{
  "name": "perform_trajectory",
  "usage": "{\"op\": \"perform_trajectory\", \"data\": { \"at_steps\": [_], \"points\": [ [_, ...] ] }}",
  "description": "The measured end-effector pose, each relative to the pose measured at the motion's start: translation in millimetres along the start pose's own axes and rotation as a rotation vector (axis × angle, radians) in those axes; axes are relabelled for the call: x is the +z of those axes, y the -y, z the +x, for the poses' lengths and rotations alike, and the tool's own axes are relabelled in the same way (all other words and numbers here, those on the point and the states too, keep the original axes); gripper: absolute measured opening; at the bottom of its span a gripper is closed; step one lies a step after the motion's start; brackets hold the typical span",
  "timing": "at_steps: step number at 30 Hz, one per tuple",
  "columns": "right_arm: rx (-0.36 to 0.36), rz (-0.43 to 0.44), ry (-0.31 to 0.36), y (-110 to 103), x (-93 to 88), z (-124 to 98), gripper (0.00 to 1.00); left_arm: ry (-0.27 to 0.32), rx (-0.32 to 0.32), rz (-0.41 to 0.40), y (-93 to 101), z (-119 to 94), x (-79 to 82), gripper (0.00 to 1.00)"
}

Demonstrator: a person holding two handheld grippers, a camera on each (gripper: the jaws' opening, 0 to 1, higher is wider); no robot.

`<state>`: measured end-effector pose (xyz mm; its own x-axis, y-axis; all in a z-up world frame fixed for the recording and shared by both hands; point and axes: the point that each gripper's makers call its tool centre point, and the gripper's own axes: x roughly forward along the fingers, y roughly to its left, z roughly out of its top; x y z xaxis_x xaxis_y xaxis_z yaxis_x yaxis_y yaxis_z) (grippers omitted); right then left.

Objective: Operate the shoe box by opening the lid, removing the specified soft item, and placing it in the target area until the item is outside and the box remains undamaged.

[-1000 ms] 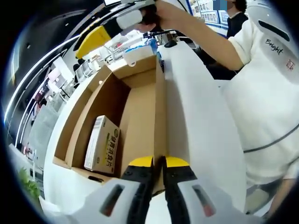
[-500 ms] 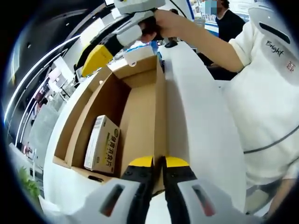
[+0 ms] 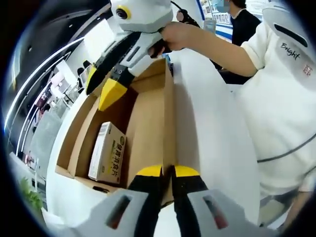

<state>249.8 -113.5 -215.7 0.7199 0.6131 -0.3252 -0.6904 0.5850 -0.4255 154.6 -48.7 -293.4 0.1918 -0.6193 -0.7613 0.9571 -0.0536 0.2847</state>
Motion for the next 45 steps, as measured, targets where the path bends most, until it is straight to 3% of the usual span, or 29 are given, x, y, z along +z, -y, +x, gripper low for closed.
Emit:
{"op": "perform_trajectory", "data": {
  "at_steps": [4, 18, 45],
  "points": [
    [0.015, -0.030, -0.031, -3.8, -6.4, 5.9, 0.31, 0.005, -0.006, -0.005, 0.0, -0.4, -0.1, 0.05],
    [0.061, -0.002, -0.099, -11.5, -30.8, 20.6, 0.29, 0.003, -0.010, 0.000, 0.5, -0.4, -0.3, 0.05],
    [0.114, -0.084, -0.216, -11.9, -53.1, 50.6, 0.30, 0.007, -0.004, 0.001, -0.3, -0.6, -0.4, 0.06]
  ]
}}
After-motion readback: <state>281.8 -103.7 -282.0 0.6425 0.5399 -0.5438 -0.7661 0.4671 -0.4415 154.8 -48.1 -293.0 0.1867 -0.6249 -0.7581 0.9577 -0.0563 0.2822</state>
